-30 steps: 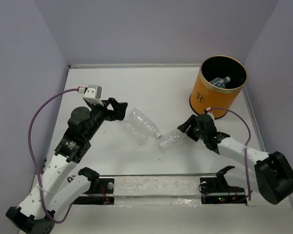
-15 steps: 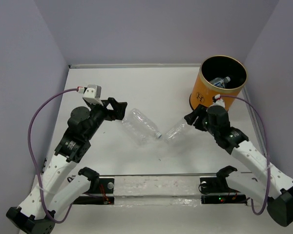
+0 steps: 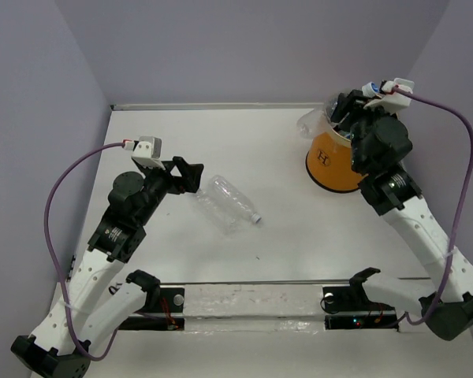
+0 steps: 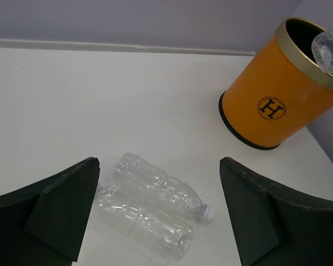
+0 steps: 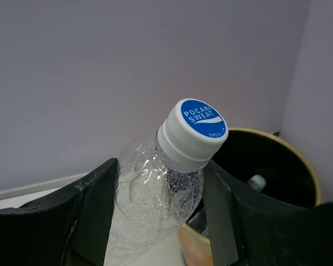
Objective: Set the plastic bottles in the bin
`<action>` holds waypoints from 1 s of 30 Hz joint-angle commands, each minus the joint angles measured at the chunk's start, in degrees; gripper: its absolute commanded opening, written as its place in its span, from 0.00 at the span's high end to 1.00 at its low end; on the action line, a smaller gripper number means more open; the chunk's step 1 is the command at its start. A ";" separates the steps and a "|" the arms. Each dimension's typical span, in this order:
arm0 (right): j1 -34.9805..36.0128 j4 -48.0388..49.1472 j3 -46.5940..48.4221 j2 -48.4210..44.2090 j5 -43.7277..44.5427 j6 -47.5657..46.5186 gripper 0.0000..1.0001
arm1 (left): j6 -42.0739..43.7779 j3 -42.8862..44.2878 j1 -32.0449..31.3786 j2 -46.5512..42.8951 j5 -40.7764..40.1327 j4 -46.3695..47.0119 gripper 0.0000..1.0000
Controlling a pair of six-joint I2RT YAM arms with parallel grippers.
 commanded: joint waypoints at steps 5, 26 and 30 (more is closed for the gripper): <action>-9.82 31.34 5.86 10.56 16.16 -32.48 0.65 | -0.10 -0.05 0.20 -0.92 0.91 2.27 0.01; -3.77 -7.61 15.35 17.06 -12.11 -19.24 0.27 | -1.58 -0.05 1.60 0.22 -2.86 1.75 0.01; 2.82 -15.22 15.19 21.99 -32.30 -13.00 0.34 | -4.05 0.04 3.28 -0.30 -11.62 0.26 0.01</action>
